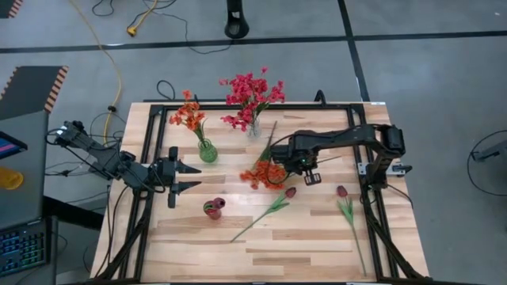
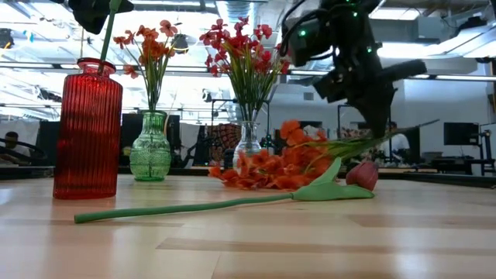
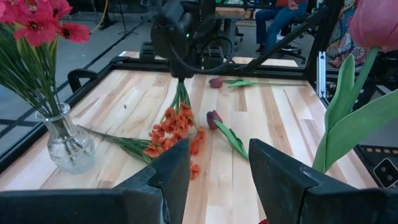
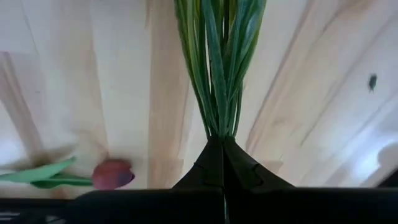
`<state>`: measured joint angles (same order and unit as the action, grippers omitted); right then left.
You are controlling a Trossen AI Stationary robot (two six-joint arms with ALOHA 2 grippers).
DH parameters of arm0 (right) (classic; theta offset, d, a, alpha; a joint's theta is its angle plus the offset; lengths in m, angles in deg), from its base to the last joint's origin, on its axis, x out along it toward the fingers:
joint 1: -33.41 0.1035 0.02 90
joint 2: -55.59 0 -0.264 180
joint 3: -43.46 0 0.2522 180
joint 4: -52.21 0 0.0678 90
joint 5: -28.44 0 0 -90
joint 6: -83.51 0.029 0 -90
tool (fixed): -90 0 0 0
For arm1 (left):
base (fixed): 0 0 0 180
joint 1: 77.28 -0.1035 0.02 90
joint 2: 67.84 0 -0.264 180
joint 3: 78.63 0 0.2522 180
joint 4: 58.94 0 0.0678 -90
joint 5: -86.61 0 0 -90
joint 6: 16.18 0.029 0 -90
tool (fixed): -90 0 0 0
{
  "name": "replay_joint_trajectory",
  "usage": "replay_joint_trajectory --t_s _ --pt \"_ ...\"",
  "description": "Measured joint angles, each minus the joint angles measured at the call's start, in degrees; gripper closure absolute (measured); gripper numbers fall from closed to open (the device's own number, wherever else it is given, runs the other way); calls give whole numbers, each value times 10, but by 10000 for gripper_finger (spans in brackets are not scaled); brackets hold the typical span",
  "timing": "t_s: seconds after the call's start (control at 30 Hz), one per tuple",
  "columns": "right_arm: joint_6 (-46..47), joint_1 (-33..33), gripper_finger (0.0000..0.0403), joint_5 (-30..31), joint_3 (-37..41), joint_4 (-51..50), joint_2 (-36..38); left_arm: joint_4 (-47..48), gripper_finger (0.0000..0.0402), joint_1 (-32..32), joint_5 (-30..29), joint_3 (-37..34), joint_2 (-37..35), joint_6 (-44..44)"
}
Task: Sort flowers into vase by color
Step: Put the right orange flower into the green vase
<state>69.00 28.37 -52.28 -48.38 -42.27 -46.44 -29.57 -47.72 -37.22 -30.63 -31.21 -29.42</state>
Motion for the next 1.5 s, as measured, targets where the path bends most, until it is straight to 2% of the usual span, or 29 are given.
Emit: replay_joint_trajectory --t_s 0.13,0.27,0.8,1.17,1.33,1.5 --pt "24 5 386 1 -1 -28 29 0 248 0 0 0 0 0" --pt "67 11 386 28 -1 -51 77 -1 248 0 0 0 0 -1" --pt "207 65 386 52 -1 -49 311 -1 248 0 0 0 0 0" --pt "265 85 386 106 -1 -47 417 -1 248 0 0 0 0 1" --pt "255 84 386 108 -1 4 436 -1 248 0 -4 0 1 1" --pt "183 84 386 108 -1 118 439 -45 248 0 -51 0 18 22"
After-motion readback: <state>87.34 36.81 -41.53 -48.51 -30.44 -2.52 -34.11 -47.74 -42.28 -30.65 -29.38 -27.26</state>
